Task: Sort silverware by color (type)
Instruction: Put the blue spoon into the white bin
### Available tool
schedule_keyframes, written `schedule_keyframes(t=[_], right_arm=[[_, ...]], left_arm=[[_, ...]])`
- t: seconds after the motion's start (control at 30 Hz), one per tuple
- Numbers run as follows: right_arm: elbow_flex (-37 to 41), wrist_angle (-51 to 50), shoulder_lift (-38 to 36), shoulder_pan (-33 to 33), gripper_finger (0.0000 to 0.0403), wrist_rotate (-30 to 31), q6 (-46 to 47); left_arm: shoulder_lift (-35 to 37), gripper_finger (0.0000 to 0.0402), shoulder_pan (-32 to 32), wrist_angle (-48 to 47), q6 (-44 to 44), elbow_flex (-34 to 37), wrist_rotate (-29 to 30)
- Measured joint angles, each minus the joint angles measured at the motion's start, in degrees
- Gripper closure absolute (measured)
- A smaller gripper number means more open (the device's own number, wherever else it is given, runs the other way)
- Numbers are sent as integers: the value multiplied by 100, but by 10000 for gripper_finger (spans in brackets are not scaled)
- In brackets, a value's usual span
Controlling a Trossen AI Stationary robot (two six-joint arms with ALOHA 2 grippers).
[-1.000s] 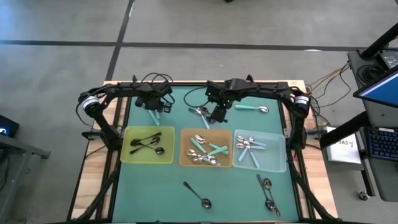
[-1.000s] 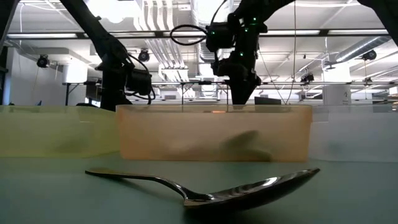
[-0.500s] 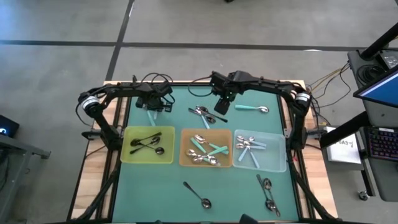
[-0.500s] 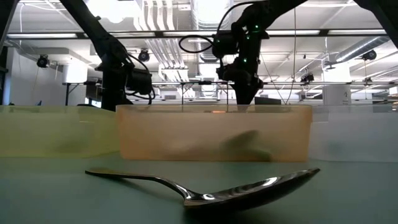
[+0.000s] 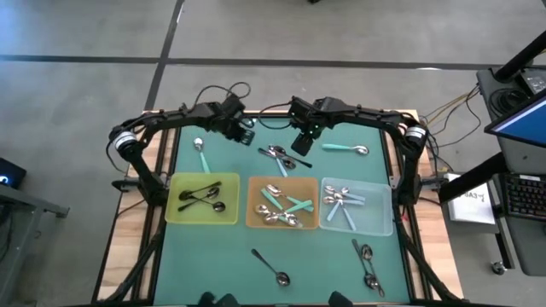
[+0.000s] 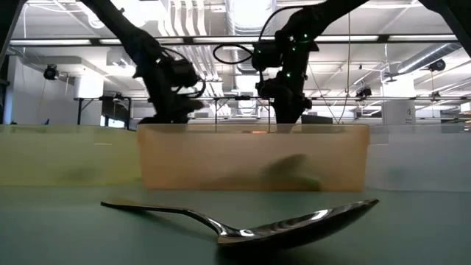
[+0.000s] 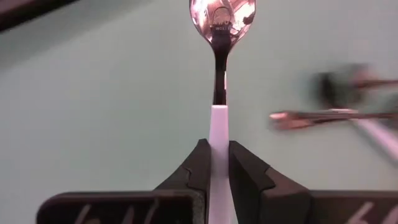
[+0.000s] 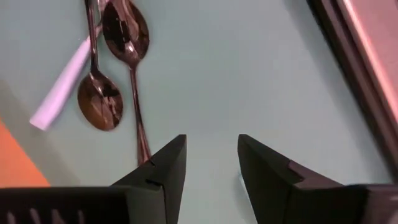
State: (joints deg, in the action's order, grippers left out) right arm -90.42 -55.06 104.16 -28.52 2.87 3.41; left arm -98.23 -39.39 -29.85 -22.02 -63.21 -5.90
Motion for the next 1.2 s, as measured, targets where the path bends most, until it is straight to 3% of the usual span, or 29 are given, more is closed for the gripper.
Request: schedule_keyframes(t=[0.17,0.33,0.6,0.83,1.2], right_arm=[[403,671,0,-149,275,-953,707],[554,1426,0,-88,280,-1380,1309],[571,2572,-176,9,278,-1391,1743],[573,4209,-205,11,281,-1386,2423],[580,4407,-225,11,282,-959,2622]], left_arm=[[32,383,146,1058,116,-186,-873],[-14,383,195,1944,-318,-228,-938],[-14,383,161,2286,-951,-228,-299],[-14,384,169,3099,-1501,-228,-264],[43,384,163,3455,-1861,-232,-320]])
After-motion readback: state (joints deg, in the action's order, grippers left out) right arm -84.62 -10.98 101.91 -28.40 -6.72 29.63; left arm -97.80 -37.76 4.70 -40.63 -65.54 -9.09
